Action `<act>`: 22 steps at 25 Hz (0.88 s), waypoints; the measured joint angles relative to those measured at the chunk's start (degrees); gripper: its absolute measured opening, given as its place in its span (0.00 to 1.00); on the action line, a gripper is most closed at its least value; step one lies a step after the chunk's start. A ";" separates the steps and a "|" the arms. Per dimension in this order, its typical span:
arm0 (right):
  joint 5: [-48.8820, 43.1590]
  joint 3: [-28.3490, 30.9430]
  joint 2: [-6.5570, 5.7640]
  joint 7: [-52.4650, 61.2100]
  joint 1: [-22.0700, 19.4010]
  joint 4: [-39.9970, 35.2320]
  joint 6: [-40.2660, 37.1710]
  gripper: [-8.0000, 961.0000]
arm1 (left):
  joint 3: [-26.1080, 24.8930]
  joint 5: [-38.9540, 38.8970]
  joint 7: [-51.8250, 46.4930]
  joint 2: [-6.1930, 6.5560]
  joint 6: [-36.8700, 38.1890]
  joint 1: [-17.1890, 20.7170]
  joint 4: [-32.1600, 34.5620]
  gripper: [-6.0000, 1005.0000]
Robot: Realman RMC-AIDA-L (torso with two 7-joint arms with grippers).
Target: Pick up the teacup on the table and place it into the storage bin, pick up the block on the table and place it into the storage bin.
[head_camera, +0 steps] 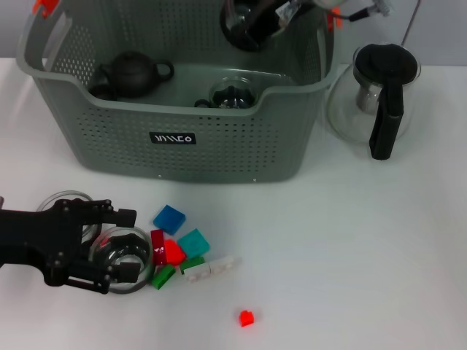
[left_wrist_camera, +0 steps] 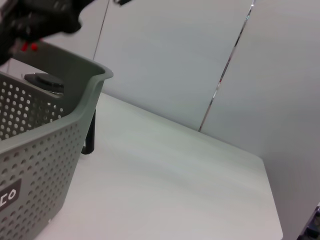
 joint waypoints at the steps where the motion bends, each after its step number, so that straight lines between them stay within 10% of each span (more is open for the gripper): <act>1: -0.64 -0.23 0.27 0.14 0.21 1.03 1.01 0.07 | 0.00 0.00 0.02 -0.01 -0.05 0.05 0.01 0.94; 22: -1.78 -2.41 1.00 -0.13 -1.57 8.81 9.06 0.08 | 0.00 0.19 0.53 -0.31 -0.45 0.54 0.11 0.94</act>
